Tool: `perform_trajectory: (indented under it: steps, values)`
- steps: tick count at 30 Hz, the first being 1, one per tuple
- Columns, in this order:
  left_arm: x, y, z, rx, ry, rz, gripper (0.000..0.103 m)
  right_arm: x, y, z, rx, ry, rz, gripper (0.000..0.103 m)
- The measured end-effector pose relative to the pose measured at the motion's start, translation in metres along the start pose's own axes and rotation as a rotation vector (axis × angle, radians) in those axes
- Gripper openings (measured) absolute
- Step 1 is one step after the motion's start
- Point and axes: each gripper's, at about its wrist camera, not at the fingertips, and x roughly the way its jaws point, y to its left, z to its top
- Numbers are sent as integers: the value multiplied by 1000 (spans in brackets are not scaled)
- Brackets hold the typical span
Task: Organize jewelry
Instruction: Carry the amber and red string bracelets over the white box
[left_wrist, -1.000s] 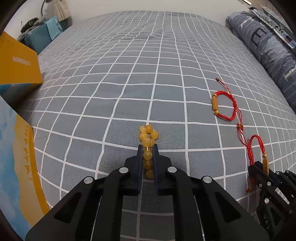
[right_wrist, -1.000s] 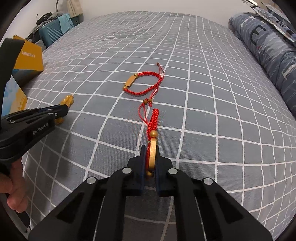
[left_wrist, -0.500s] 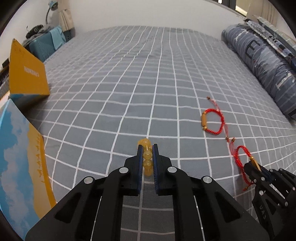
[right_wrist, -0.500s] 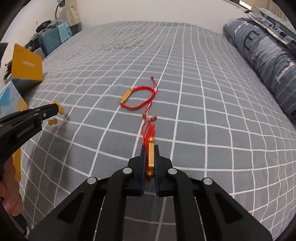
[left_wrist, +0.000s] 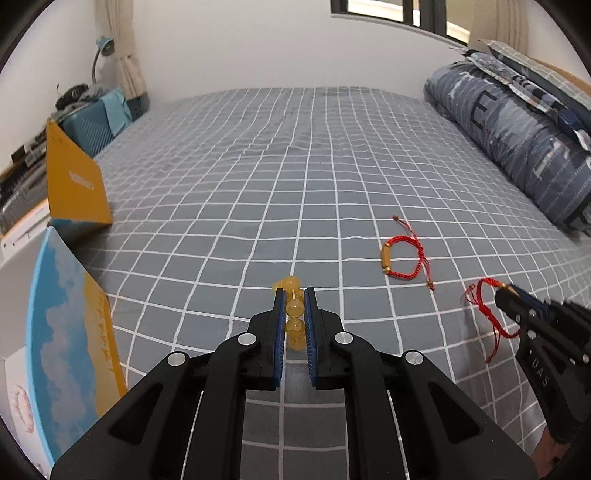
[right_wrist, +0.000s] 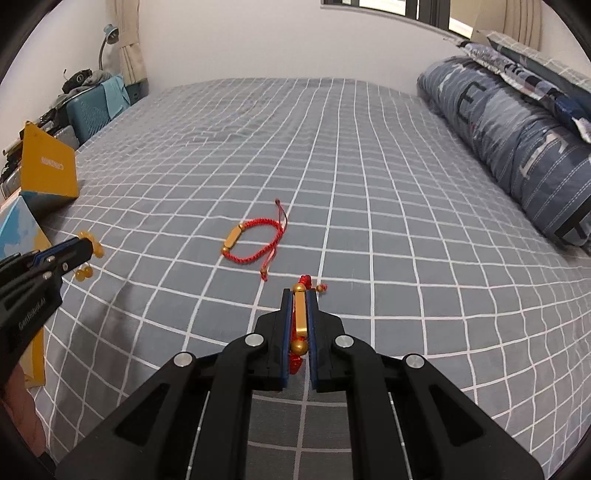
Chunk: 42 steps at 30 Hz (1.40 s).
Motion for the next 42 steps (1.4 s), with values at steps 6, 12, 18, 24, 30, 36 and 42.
perform_trajectory:
  steps: [6,12,18,24,30,36,42]
  values:
    - [-17,1,-7,8,-29,-8,9,-15,4,0,-5,-37,-14,6]
    - [-39,5,-9,17,-69,10,9,-34,10,0,-8,-88,-23,6]
    - [-52,12,-4,9,-76,28,9,-42,15,0,-15,-94,-29,6]
    - [-61,19,-2,-14,-63,-4,9,-49,21,4,-17,-93,-27,6]
    - [-76,32,1,-29,-78,4,9,-65,34,15,-24,-105,-7,6]
    - [-108,61,2,-63,-111,38,9,-88,64,27,-48,-131,31,6]
    - [-155,117,-5,-105,-144,118,9,-119,124,37,-82,-151,117,6]
